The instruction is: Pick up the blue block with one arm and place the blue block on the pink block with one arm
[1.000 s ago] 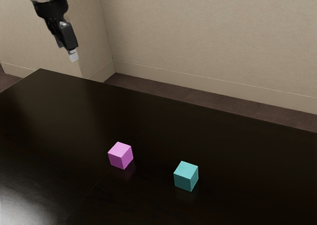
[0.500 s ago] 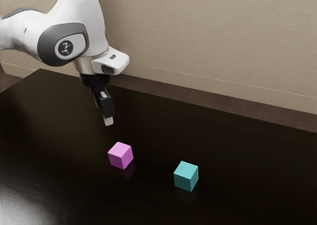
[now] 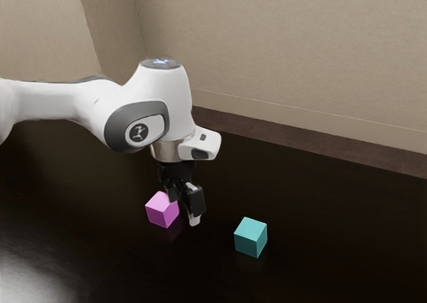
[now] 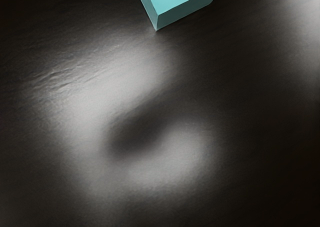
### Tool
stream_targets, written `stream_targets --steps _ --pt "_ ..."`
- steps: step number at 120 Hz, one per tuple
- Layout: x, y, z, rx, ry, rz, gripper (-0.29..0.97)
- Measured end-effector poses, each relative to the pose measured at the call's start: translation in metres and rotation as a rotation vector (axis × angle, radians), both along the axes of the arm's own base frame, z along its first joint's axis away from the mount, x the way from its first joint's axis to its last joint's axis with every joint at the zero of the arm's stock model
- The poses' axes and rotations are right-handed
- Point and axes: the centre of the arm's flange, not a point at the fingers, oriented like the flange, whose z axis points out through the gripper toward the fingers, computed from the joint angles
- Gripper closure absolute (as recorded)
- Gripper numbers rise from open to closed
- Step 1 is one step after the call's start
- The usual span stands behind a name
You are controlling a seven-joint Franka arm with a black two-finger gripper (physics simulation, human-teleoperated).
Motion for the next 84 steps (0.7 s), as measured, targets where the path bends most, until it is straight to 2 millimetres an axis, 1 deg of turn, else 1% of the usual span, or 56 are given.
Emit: stream_targets --steps 11,20,39,46,58,65,84 --pt "0.008 -0.011 -0.027 -0.020 0.004 0.049 0.00" --pt "0.014 -0.019 -0.042 -0.036 -0.009 0.084 0.00" --pt "0.026 -0.035 -0.060 -0.062 -0.049 0.136 0.00" --pt "0.030 -0.039 -0.062 -0.065 -0.068 0.145 0.00" --pt "0.047 -0.046 -0.066 -0.069 -0.095 0.163 0.00" --pt "0.056 -0.048 -0.071 -0.071 -0.099 0.177 0.00" --pt "0.082 -0.058 -0.098 -0.068 -0.091 0.202 0.00"
